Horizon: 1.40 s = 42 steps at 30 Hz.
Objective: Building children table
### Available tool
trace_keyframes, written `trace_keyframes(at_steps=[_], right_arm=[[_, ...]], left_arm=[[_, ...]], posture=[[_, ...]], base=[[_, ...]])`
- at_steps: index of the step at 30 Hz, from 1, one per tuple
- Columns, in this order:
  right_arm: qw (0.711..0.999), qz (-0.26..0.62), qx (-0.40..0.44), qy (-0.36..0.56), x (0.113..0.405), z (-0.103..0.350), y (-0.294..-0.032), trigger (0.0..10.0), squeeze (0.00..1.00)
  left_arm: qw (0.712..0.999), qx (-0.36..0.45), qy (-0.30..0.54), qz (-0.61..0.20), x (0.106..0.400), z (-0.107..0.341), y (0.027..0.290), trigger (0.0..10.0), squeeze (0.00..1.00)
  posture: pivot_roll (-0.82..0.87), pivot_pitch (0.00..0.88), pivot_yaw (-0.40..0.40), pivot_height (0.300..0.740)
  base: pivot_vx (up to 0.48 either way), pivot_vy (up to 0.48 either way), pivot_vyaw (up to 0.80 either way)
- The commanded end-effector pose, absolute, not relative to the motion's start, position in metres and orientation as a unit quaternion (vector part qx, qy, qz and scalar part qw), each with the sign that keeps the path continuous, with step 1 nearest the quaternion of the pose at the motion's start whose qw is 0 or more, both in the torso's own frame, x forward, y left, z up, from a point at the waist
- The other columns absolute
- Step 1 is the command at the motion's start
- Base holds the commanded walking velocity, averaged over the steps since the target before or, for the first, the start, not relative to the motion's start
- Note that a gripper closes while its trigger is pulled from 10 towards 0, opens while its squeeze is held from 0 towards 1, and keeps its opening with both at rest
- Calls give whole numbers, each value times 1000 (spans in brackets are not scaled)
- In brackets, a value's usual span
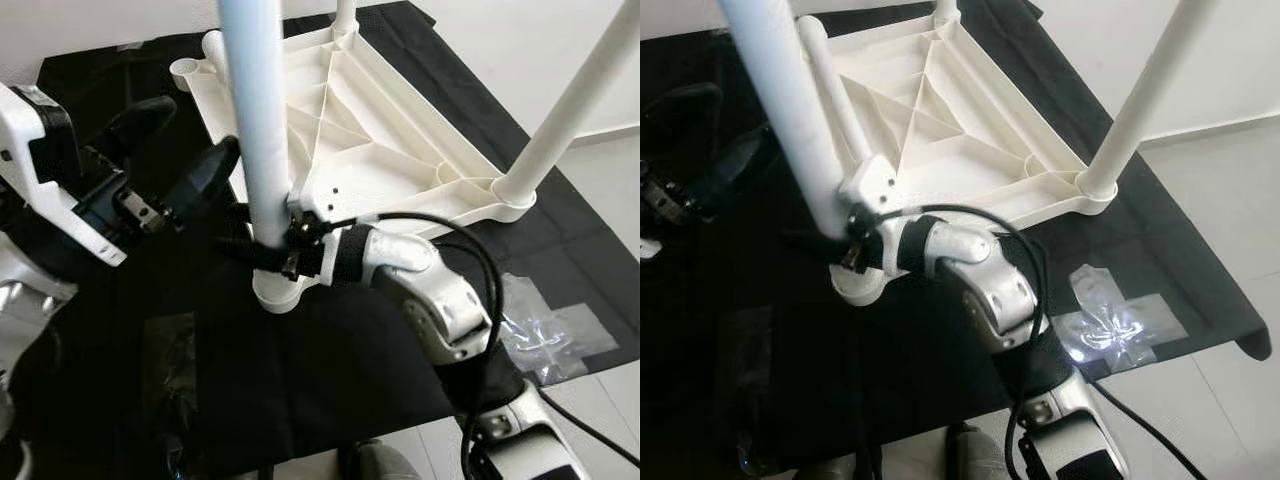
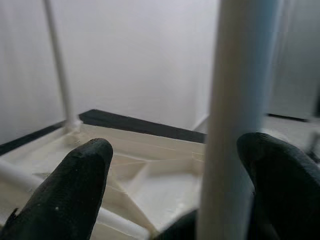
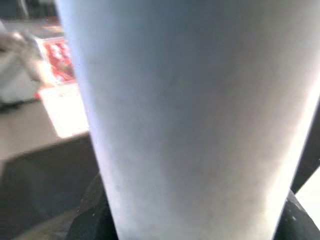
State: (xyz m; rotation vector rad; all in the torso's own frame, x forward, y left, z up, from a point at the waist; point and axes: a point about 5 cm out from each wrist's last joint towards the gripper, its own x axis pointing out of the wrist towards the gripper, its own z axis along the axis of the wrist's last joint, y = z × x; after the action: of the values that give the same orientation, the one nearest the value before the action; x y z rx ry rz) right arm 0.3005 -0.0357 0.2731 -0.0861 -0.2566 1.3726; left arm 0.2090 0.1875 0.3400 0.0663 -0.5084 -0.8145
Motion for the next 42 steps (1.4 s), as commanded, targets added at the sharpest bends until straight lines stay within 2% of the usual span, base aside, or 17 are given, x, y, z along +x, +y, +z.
trace_keyframes(at_steps=[1,7,11,13,14,19,27,33,41,42], right_arm=[[696,700,8,-159,286,294,-32,10000,0],[689,703,12,-175,297,315,-40,10000,0],[683,712,-13,-161,295,309,-37,10000,0],[683,715,-38,-143,295,299,-35,10000,0],[682,715,-112,-107,295,278,-33,10000,0],[680,710,-169,-71,301,266,-36,10000,0],[690,700,-175,-48,311,275,-38,10000,0],[698,693,-179,-31,314,272,-38,10000,0],[707,681,-192,-20,317,267,-34,10000,0],[706,681,-194,-17,316,265,-32,10000,0]], left_arm=[[877,34,-251,-409,206,348,192,10000,0],[859,29,-256,-442,212,356,185,10000,0],[857,26,-254,-449,214,356,181,10000,0],[854,25,-252,-454,215,356,179,10000,0],[851,19,-249,-462,215,356,177,10000,0],[842,10,-239,-484,214,355,175,10000,0],[810,32,-211,-546,208,351,164,10000,0],[800,34,-215,-559,207,352,160,10000,0],[813,51,-228,-533,217,359,151,10000,0],[818,54,-228,-525,220,359,149,5922,0]], posture=[[19,189,20,740],[10,169,19,740],[10,168,22,740],[9,167,22,740],[11,165,23,740],[15,165,20,740],[11,163,16,740],[6,160,15,740],[5,156,11,740],[5,155,11,740]], base=[[0,0,0],[0,0,0],[0,0,0],[0,0,0],[0,0,0],[0,0,0],[0,0,0],[0,0,0],[0,0,0],[0,0,0]])
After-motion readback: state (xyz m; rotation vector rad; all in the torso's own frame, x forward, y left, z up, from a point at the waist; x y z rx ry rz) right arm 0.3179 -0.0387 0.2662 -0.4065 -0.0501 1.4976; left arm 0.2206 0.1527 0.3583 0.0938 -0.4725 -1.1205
